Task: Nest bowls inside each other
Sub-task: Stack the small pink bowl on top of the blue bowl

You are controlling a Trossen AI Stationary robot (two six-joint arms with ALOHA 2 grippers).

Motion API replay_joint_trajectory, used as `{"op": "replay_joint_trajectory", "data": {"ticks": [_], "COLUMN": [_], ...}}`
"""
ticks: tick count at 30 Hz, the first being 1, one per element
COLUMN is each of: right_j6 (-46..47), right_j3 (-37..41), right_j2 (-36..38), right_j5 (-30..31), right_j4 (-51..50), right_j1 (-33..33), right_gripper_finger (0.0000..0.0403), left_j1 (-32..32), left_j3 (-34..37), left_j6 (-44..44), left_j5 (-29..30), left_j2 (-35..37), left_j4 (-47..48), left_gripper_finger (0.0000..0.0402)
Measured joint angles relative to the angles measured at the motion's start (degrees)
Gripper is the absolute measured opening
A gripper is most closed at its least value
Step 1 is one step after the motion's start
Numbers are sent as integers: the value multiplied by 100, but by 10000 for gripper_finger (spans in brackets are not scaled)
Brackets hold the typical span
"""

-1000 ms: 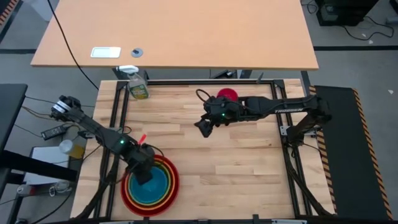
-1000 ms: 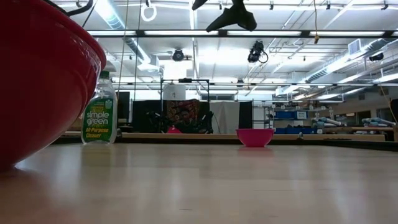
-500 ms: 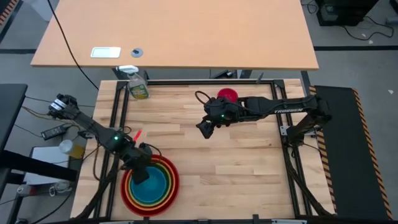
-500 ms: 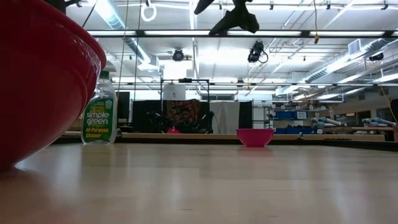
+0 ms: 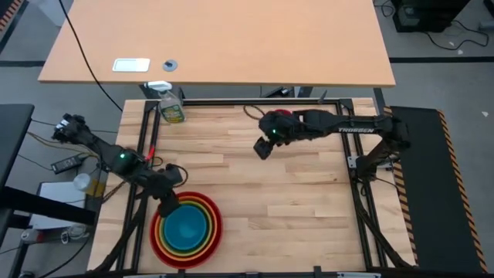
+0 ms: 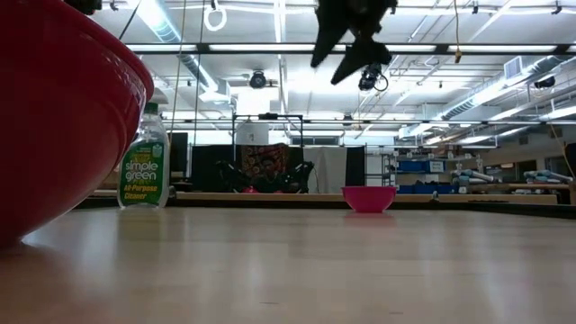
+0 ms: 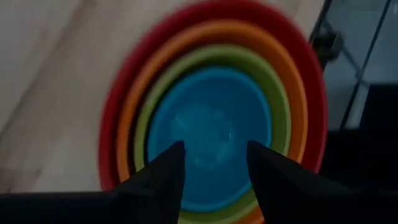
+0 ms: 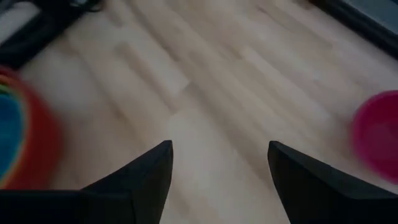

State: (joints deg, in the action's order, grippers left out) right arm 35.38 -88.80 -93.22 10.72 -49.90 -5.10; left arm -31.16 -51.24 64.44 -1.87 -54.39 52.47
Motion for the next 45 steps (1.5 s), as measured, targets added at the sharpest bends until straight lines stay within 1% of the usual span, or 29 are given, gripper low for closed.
{"op": "replay_joint_trajectory", "data": {"ticks": [4,7,10,13,17,19,22,29,35,39,42,45], "right_j6": [-310,-360,-363,-365,-401,-408,-422,-537,-532,-558,-454,-403], "right_j3": [408,785,1100,1430,1844,2039,2286,2800,3011,3024,3024,3023], "right_j2": [-7,-3,-10,-6,-6,-6,-23,-150,-348,-678,-883,-987], "right_j5": [-141,79,223,47,18,-39,-285,-456,-500,-594,-615,-623], "right_j4": [96,184,227,568,874,1061,1345,1774,1907,1971,2083,2162], "right_j1": [-589,-1040,-1516,-2026,-2642,-2918,-3230,-3617,-3705,-3642,-3533,-3406], "right_gripper_finger": [268,268,268,268,268,267,262,241,240,235,214,177], "left_j1": [75,157,224,246,333,383,507,702,699,731,737,737], "left_j3": [0,0,2,7,7,7,7,7,7,11,11,11], "left_j6": [89,191,248,208,112,49,41,-156,-152,59,50,42], "left_j5": [548,830,991,1160,1413,1446,1476,1439,1418,1412,1412,1412], "left_j2": [154,173,156,153,153,153,153,154,153,153,153,153], "left_j4": [-131,-243,-361,-546,-834,-1019,-1228,-1440,-1459,-1883,-2410,-2752], "left_gripper_finger": [171,171,171,171,171,172,172,172,172,172,172,172]}}
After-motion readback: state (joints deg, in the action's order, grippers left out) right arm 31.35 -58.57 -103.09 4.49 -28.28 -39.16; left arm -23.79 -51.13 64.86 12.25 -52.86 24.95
